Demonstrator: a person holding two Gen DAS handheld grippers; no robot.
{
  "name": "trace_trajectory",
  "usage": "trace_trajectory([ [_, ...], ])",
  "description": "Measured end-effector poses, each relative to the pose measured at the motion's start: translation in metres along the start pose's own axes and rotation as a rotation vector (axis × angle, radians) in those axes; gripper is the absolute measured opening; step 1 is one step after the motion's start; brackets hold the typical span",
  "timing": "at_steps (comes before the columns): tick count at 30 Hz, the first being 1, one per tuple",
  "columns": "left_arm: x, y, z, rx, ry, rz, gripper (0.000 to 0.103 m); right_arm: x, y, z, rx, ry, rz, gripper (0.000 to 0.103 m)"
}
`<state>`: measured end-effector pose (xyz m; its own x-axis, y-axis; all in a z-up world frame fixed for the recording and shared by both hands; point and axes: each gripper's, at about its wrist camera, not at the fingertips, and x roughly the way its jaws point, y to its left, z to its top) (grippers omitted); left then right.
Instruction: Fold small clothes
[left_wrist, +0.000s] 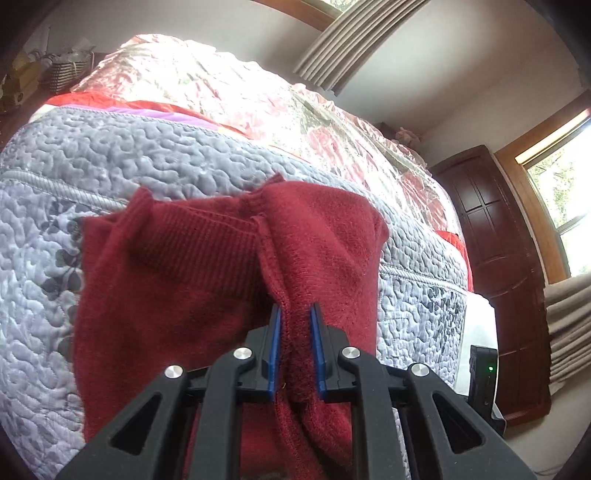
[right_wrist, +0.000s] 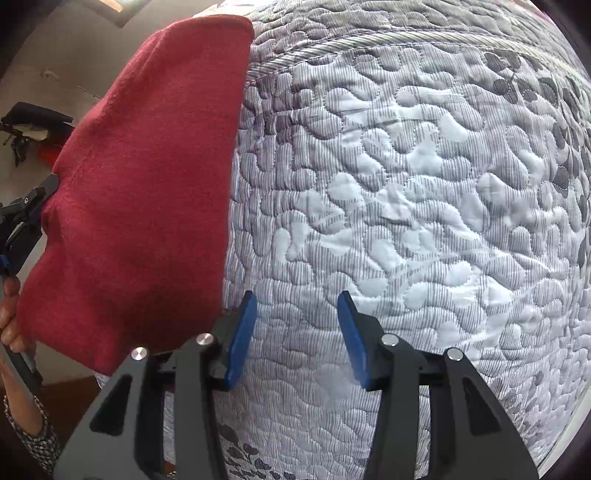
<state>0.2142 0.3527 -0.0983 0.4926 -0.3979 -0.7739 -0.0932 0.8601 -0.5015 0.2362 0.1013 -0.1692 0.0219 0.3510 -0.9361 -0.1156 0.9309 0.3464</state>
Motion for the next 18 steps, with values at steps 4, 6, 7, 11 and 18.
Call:
trace_trajectory([
  [4,-0.026,0.032,0.008,-0.030,-0.025,0.025,0.015,0.004,0.015,0.002,-0.016,0.002,0.008,0.046],
  [6,-0.037,0.046,0.008,-0.031,-0.040,0.049,0.013,0.006,0.024,0.005,-0.025,0.005,0.006,0.046],
  [7,-0.042,0.054,0.009,-0.031,-0.049,0.063,0.010,0.008,0.035,0.008,-0.027,0.006,0.006,0.046],
  [11,-0.073,0.087,0.017,-0.049,-0.125,0.125,0.000,0.015,0.049,0.010,-0.042,0.013,0.007,0.047],
  [18,-0.057,0.116,0.003,-0.130,-0.018,0.095,0.006,0.038,0.091,0.014,-0.099,0.028,-0.002,0.048],
])
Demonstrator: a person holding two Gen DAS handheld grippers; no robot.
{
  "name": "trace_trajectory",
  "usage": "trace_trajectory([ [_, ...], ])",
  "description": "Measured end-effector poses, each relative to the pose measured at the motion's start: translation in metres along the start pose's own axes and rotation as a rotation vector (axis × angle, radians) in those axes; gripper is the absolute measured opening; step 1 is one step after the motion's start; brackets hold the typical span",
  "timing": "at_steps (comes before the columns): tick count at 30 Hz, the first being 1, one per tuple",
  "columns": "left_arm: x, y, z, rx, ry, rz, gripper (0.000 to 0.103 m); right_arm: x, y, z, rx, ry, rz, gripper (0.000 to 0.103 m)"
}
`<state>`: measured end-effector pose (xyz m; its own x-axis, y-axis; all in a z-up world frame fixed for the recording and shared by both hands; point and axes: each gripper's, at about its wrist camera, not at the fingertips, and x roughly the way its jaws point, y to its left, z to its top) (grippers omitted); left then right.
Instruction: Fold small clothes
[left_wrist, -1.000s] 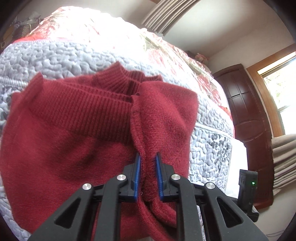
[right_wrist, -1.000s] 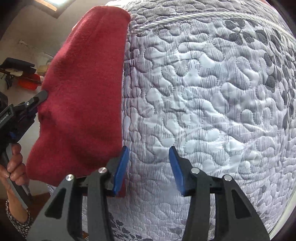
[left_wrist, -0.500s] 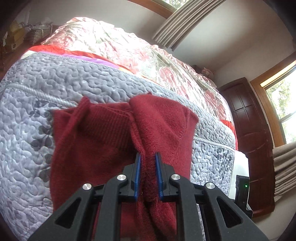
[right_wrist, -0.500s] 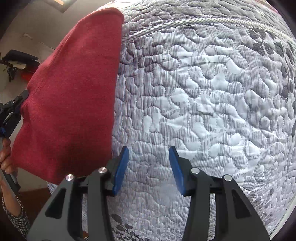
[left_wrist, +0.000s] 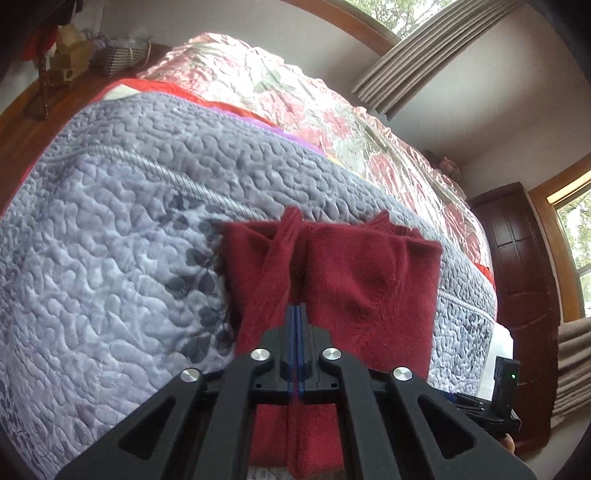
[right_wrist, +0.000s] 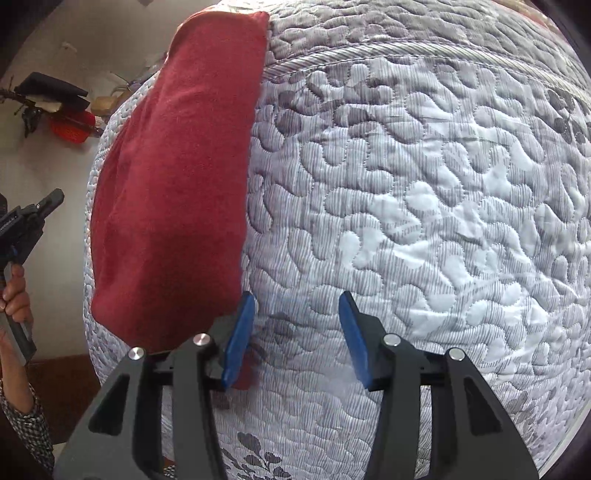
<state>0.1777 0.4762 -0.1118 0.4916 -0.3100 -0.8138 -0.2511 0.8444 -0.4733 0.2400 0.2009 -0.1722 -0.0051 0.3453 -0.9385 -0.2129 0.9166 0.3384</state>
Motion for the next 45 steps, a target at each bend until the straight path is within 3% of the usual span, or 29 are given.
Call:
trace_trajectory([
  [5,0.043,-0.018,-0.026,0.014,0.120,-0.030,0.028,0.017,0.011,0.006,-0.016,0.010,-0.008,0.048],
  [11,0.092,-0.025,-0.025,0.016,0.189,0.000,0.042,0.023,0.022,0.008,-0.025,0.015,-0.016,0.049],
  [14,0.110,-0.022,-0.022,-0.012,0.218,-0.017,0.044,0.025,0.020,0.004,-0.022,0.017,-0.015,0.049],
  [17,0.116,-0.025,-0.020,-0.013,0.227,-0.037,0.044,0.026,0.014,0.002,-0.014,0.022,-0.020,0.049],
  [21,0.114,-0.024,-0.022,-0.033,0.218,-0.089,0.018,0.028,0.008,0.000,-0.002,0.025,-0.018,0.049],
  [24,0.108,-0.023,-0.025,-0.035,0.190,-0.101,0.015,0.030,0.007,0.002,-0.004,0.028,-0.015,0.049],
  [31,0.049,-0.024,-0.020,-0.020,0.039,-0.155,0.013,0.033,0.016,0.008,-0.017,0.028,-0.012,0.049],
  [36,0.011,0.005,-0.005,-0.048,-0.018,-0.129,0.013,0.032,0.016,0.016,-0.020,0.026,-0.003,0.049],
  [42,0.040,0.044,-0.006,-0.067,0.062,-0.011,0.014,0.041,0.026,0.020,-0.032,0.039,-0.003,0.049],
  [45,0.047,0.049,-0.012,-0.079,0.062,-0.006,0.016,0.041,0.034,0.020,-0.045,0.038,-0.004,0.050],
])
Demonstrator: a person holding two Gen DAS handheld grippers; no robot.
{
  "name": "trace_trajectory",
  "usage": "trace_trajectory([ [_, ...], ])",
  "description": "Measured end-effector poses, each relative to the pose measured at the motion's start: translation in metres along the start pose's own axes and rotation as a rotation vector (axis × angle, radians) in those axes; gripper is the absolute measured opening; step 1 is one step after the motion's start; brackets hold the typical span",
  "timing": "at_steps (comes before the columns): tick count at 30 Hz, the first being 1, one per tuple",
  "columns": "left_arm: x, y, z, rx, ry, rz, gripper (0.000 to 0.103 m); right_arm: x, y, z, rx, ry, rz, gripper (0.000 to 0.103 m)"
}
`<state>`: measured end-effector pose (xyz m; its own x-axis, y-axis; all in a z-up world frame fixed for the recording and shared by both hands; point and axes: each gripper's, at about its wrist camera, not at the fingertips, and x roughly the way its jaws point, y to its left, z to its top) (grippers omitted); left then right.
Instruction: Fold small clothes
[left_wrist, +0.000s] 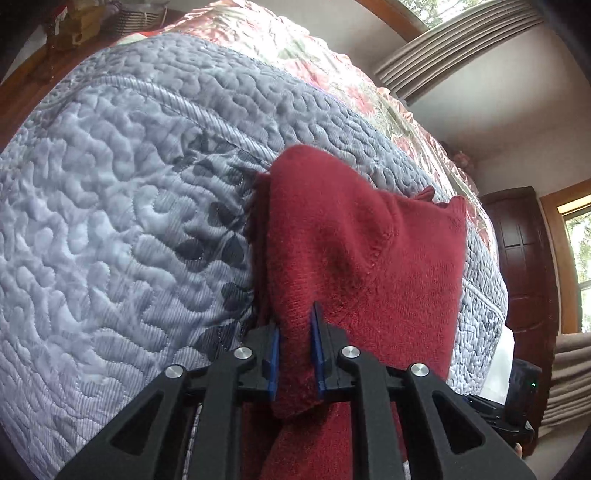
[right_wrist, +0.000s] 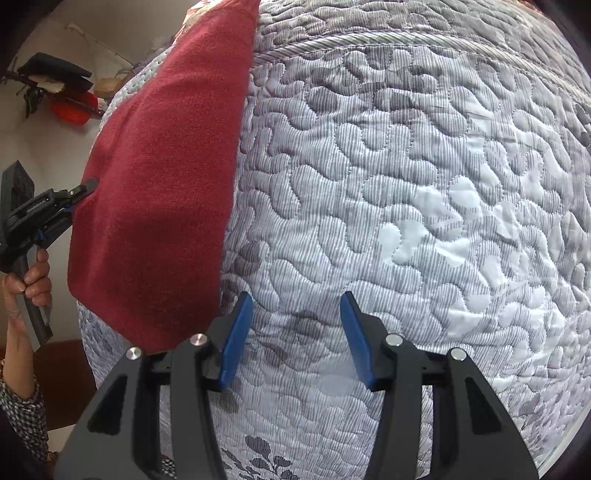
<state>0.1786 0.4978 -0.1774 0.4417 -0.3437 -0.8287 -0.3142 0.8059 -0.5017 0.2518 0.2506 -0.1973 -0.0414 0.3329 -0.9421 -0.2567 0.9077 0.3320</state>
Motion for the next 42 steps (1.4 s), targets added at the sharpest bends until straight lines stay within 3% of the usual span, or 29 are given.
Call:
trace_trajectory([
  [4,-0.014,-0.009,-0.001,0.018,0.004,0.008,0.026,-0.009,0.012,-0.004,-0.015,-0.019,0.008,0.052],
  [6,-0.028,-0.011,-0.012,0.044,0.003,0.015,0.044,-0.014,0.020,-0.008,-0.026,-0.028,0.029,0.054],
  [8,-0.040,-0.013,-0.024,0.061,0.009,0.017,0.054,-0.014,0.030,-0.013,-0.037,-0.022,0.069,0.060],
  [11,-0.045,-0.015,-0.047,0.097,0.046,0.032,0.061,-0.004,0.047,-0.021,-0.051,0.012,0.124,0.062],
  [15,-0.031,-0.007,-0.075,0.095,0.115,0.052,0.058,0.023,0.052,-0.025,-0.023,0.071,0.125,0.063],
  [16,-0.025,-0.005,-0.080,0.091,0.130,0.078,0.054,0.029,0.048,-0.026,0.000,0.084,0.156,0.055],
  [17,-0.018,-0.001,-0.083,0.087,0.141,0.088,0.045,0.033,0.047,-0.026,0.014,0.096,0.205,0.036],
  [20,-0.009,0.006,-0.085,0.060,0.142,0.090,0.037,0.028,0.051,-0.026,0.002,0.095,0.241,0.021],
  [23,-0.014,0.001,-0.084,0.062,0.130,0.074,0.030,0.001,0.054,-0.031,-0.042,0.056,0.237,0.016],
  [27,-0.025,-0.001,-0.086,0.105,0.130,0.068,0.025,-0.021,0.055,-0.040,-0.079,0.026,0.192,0.014],
  [32,-0.007,0.002,-0.095,0.146,0.151,0.116,0.026,0.016,0.051,-0.047,-0.094,0.084,0.075,0.015],
  [35,-0.003,0.003,-0.096,0.151,0.152,0.121,0.027,0.022,0.050,-0.044,-0.089,0.086,0.064,0.019],
  [36,-0.004,0.002,-0.096,0.158,0.155,0.121,0.031,0.021,0.049,-0.043,-0.086,0.089,0.072,0.020],
  [39,-0.014,-0.006,-0.087,0.165,0.157,0.111,0.044,0.009,0.041,-0.033,-0.093,0.082,0.088,0.038],
  [42,-0.034,-0.006,-0.067,0.130,0.118,0.053,0.052,-0.020,0.035,-0.016,-0.108,0.015,0.106,0.041],
])
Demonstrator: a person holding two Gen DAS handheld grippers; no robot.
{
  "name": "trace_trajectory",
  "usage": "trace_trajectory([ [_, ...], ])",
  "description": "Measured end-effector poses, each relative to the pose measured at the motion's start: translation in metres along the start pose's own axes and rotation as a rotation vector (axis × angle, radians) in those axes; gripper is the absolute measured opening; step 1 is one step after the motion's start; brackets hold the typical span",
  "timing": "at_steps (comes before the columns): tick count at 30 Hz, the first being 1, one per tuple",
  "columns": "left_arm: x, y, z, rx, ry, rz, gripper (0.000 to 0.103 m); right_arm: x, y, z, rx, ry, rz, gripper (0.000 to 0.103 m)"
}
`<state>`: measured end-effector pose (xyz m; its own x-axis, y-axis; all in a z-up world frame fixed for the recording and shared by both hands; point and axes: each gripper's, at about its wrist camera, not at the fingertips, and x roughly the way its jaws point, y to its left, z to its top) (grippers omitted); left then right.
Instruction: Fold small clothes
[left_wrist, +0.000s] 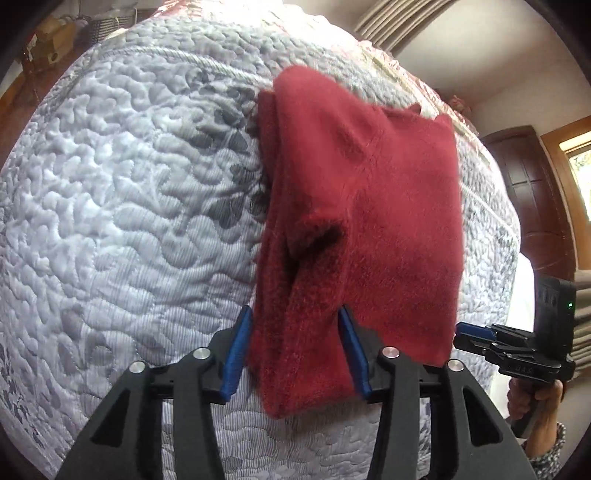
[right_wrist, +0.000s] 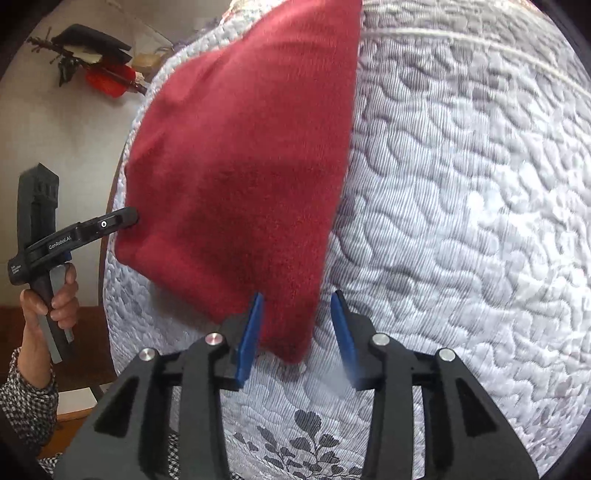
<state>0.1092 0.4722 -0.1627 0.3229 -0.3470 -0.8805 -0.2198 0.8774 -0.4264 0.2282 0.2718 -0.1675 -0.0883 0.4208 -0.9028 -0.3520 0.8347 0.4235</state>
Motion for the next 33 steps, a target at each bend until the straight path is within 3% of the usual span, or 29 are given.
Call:
trace_trajectory([
  [2,-0.009,0.002,0.021,-0.019,-0.039,-0.014,0.060,-0.016,-0.009,0.013,0.002,-0.037,0.000,0.047],
  [5,-0.002,-0.001,0.066,0.001,-0.071,0.032,0.060,-0.029,-0.017,0.050,-0.009,-0.079,-0.046,0.047],
  [10,0.031,-0.001,0.133,-0.042,-0.077,0.034,0.060,-0.029,-0.029,0.102,-0.013,-0.100,-0.074,0.047],
  [13,0.053,0.000,0.151,-0.043,-0.041,0.064,0.060,-0.021,-0.034,0.124,-0.001,-0.102,-0.084,0.047],
  [16,0.069,-0.003,0.156,-0.066,-0.006,0.031,0.046,-0.012,-0.043,0.138,0.015,-0.088,-0.080,0.047],
  [19,0.060,-0.007,0.155,-0.043,-0.039,0.047,0.026,-0.010,-0.045,0.142,0.014,-0.094,-0.068,0.047],
  [20,0.053,-0.007,0.153,-0.036,-0.063,0.046,0.013,-0.010,-0.041,0.142,0.012,-0.098,-0.067,0.047],
  [25,0.030,0.017,0.138,-0.081,-0.154,0.090,0.013,-0.008,-0.038,0.144,-0.010,-0.120,-0.032,0.053],
  [31,0.051,0.016,0.137,-0.061,-0.139,0.117,0.015,0.013,-0.023,0.151,-0.010,-0.105,-0.036,0.057],
  [32,0.048,0.014,0.139,-0.051,-0.134,0.106,0.018,0.010,-0.025,0.151,-0.009,-0.107,-0.034,0.057],
  [33,0.044,0.012,0.140,-0.042,-0.127,0.092,0.028,0.006,-0.026,0.149,-0.011,-0.110,-0.035,0.058],
])
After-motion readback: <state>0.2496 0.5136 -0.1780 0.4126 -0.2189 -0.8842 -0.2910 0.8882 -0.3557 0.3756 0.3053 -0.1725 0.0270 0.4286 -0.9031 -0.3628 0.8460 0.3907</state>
